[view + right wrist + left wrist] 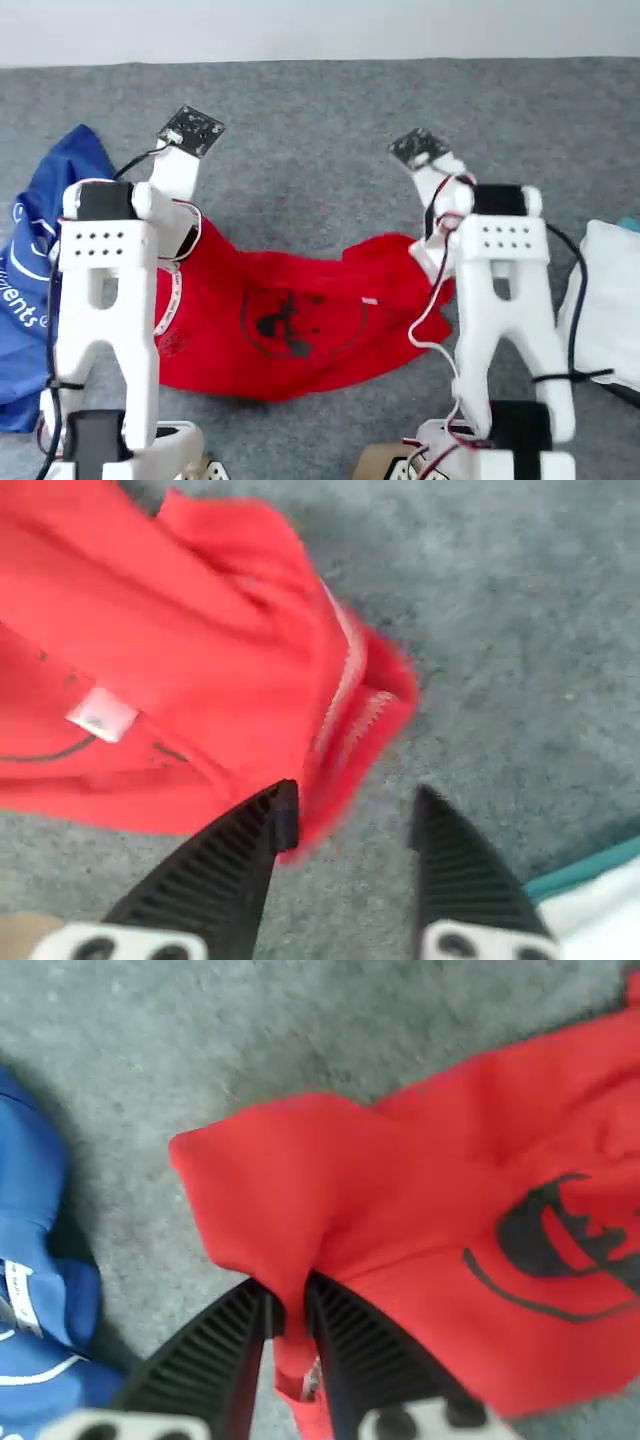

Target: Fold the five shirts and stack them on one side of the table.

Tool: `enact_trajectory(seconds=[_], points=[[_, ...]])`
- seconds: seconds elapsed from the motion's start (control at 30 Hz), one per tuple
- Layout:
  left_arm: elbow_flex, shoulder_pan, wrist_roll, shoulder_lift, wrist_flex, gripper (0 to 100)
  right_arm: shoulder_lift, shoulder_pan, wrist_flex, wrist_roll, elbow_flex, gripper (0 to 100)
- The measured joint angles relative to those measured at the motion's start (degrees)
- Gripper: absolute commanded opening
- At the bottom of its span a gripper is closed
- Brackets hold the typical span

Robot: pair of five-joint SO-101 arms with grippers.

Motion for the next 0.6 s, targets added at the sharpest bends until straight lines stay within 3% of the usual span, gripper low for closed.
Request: enact_trajectory(seconds=[0.17, 0.33, 0.43, 0.6], points=[[0.0, -2.0, 0.0, 1.4, -4.0, 1, 5.3, 2.0, 1.8, -0.4, -7.5, 23.0], [0.0, -4.9, 0.0, 4.1, -6.4, 1, 6.6, 1.8, 10.5, -0.4, -12.8, 22.9], [0.0, -7.3, 1.3, 6.9, -8.1, 1, 6.7, 1.9, 16.2, 1.4, -13.6, 22.9], [0.0, -10.3, 3.0, 12.4, -11.1, 1, 6.1, 1.9, 16.5, 3.6, -9.7, 22.9]])
